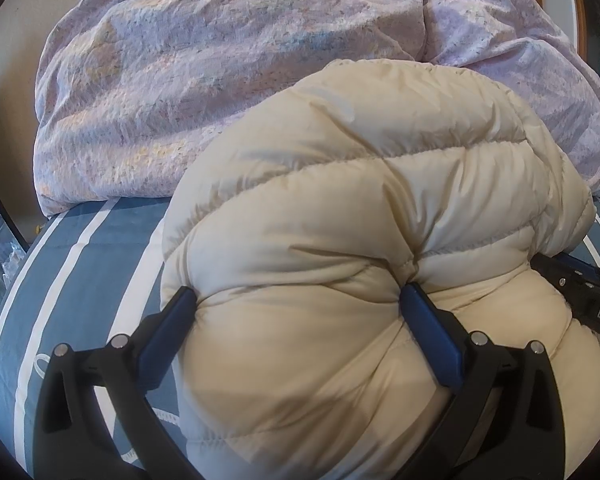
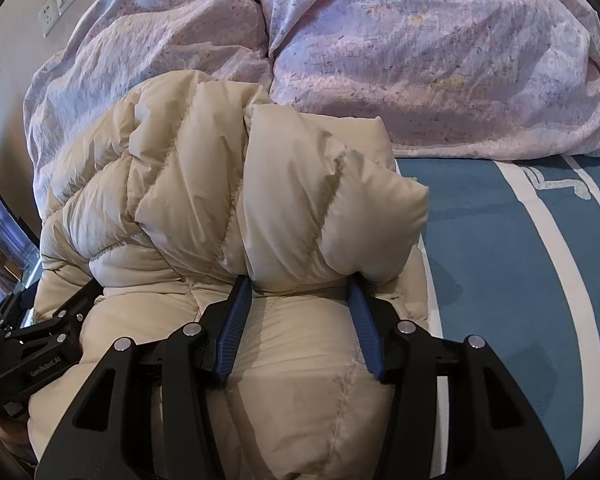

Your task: Fold large clothes

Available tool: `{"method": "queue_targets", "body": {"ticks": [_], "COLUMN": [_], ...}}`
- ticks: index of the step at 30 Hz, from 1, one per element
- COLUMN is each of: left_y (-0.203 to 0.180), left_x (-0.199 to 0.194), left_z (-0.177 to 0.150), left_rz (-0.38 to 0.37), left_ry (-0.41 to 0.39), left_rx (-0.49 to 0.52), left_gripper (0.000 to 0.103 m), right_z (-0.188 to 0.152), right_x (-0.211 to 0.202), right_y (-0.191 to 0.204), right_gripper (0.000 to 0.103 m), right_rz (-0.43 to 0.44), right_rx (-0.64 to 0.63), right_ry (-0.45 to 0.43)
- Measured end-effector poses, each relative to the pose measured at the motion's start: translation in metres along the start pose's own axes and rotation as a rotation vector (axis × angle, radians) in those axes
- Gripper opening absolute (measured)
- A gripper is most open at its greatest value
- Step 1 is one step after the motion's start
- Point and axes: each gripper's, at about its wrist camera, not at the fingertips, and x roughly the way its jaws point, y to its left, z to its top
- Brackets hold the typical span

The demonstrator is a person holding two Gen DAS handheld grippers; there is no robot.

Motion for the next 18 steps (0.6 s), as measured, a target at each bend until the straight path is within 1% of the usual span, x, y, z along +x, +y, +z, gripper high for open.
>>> {"method": "queue_targets", "body": {"ticks": [2, 3, 4, 5, 6, 8, 9, 11, 12, 14, 18], "left_y": [0.001, 0.0, -0.001, -0.001, 0.0, 0.007, 0.009, 0.016, 0.02, 0.022, 0.023], "left_x": [-0.004, -0.008, -0.019, -0.031, -0.041, -0.069, -0.08, -0.106, -0.125, -0.152, -0.194], "left_z": [-0.001, -0.004, -0.007, -0.013, -0.017, -0.03, -0.035, -0.048, -0.059, -0.075, -0.106], "left_rz": [0.004, 0.011, 0.024, 0.02, 0.013, -0.015, -0.025, -0.059, -0.082, -0.104, -0.116], "left_ry": [-0.014, -0.02, -0.027, -0.045, -0.058, -0.07, -0.065, -0.075, -0.08, -0.087, -0.082], "left_rx": [-0.003, -0.003, 0.002, 0.006, 0.009, 0.004, -0.009, -0.029, -0.042, -0.054, -0.081], "left_gripper": [0.101, 0.101, 0.101, 0.101, 0.101, 0.101, 0.101, 0.101, 0.101, 0.101, 0.101], "right_z": [-0.001, -0.002, -0.004, -0.009, -0.015, -0.031, -0.039, -0.057, -0.065, -0.083, -0.11], "right_x": [-0.003, -0.01, -0.019, -0.037, -0.055, -0.089, -0.103, -0.127, -0.137, -0.152, -0.172], "right_y": [0.001, 0.004, 0.005, 0.008, 0.012, 0.018, 0.02, 0.023, 0.023, 0.024, 0.023], "right_gripper": [0.053, 0.059, 0.078, 0.09, 0.1, 0.101, 0.102, 0.102, 0.102, 0.102, 0.102], "right_rz": [-0.006, -0.037, -0.064, -0.108, -0.13, -0.119, -0.119, -0.104, -0.095, -0.072, -0.018], "right_rx": [-0.011, -0.024, -0.029, -0.036, -0.051, -0.092, -0.105, -0.113, -0.105, -0.08, -0.027], "right_ry": [-0.003, 0.006, 0.009, -0.008, -0.044, -0.107, -0.113, -0.105, -0.095, -0.062, -0.026]}}
